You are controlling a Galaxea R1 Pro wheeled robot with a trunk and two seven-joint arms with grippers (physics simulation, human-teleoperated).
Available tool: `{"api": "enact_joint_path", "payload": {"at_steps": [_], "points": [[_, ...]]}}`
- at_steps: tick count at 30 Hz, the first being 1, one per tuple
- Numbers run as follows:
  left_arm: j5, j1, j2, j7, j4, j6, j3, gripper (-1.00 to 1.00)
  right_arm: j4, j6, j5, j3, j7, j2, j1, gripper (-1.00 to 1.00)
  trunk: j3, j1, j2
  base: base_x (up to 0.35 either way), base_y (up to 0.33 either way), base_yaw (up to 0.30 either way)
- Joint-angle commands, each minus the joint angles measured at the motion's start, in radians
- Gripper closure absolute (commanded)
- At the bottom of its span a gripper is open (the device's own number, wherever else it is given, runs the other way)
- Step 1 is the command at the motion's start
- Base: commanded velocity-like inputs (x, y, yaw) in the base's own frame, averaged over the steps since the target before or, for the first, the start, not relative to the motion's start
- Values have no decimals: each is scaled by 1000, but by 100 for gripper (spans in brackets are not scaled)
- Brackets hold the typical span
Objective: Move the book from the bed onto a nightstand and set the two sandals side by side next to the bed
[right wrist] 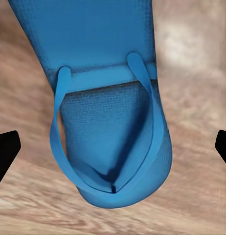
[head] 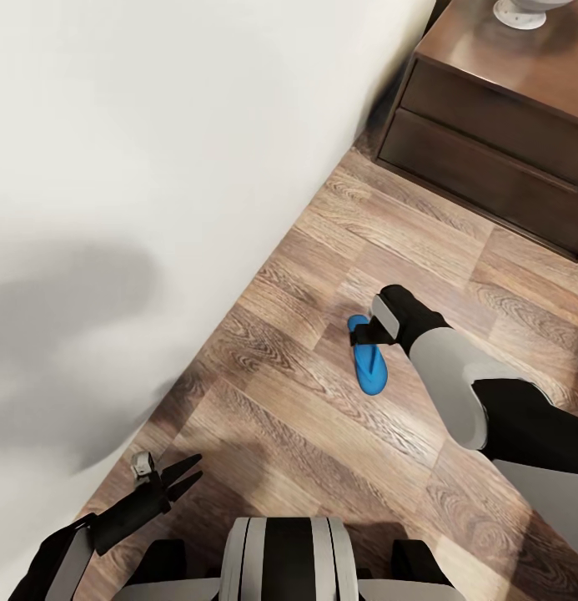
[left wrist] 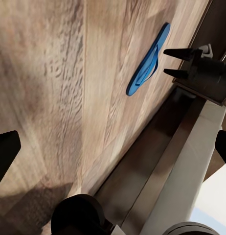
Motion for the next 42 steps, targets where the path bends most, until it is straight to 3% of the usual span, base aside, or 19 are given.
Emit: {"api": "enact_joint_path", "payload": {"at_steps": [1, 42], "points": [[4, 0, 0, -1, 0, 7, 0, -100, -1, 3, -6, 0, -7, -1, 0, -100, 0, 0, 0, 0, 0, 0], [4, 0, 1, -5, 0, 7, 26, -100, -1, 3, -6, -1, -7, -10, 0, -100, 0, 0, 0, 0, 0, 0]]}}
